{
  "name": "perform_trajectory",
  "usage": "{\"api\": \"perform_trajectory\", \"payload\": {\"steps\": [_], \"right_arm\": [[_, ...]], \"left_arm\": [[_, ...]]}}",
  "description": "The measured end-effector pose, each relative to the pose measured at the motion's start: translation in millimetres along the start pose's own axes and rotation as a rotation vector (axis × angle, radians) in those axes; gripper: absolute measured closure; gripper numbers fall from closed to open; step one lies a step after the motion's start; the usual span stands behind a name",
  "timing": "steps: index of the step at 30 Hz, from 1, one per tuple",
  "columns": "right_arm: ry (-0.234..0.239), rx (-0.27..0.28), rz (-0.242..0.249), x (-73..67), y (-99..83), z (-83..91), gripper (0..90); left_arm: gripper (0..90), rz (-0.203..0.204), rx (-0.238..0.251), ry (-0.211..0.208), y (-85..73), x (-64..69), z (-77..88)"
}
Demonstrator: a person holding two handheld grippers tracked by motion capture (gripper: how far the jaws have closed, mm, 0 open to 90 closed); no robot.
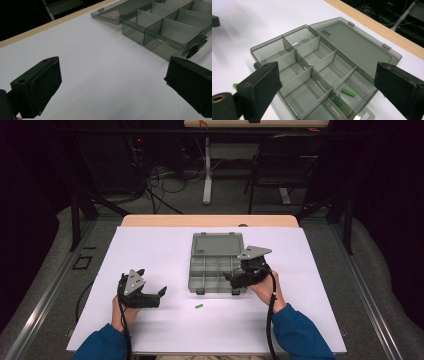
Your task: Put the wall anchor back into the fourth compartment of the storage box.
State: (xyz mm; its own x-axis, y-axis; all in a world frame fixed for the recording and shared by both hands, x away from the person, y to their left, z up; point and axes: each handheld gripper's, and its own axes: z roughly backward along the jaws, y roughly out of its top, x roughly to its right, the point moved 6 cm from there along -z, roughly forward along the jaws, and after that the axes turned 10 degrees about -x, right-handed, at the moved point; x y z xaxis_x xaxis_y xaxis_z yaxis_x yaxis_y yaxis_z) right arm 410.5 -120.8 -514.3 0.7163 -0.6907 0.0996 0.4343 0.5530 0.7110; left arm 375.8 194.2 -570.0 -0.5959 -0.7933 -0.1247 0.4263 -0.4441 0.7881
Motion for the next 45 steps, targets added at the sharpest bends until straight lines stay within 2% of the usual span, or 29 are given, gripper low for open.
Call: {"api": "perform_trajectory", "payload": {"steps": [10,17,32,45], "right_arm": [[0.013,0.012,0.055,-19.3,3.9,5.8,2.0],[0.028,0.009,0.074,-29.7,3.5,7.3,0.7],[0.056,0.0,0.12,-51.3,2.6,4.4,0.0],[0.104,-0.014,0.159,-72.9,2.1,-2.3,0.0]], "left_arm": [[0.1,-0.001,0.0,0.001,-0.2,-0.3,0.2],[0.1,0.0,0.001,0.0,-0.1,-0.2,0.3],[0.1,-0.001,0.002,0.002,-0.1,-0.3,0.4],[0.1,-0.001,0.003,0.003,0.0,-0.4,0.6]]}}
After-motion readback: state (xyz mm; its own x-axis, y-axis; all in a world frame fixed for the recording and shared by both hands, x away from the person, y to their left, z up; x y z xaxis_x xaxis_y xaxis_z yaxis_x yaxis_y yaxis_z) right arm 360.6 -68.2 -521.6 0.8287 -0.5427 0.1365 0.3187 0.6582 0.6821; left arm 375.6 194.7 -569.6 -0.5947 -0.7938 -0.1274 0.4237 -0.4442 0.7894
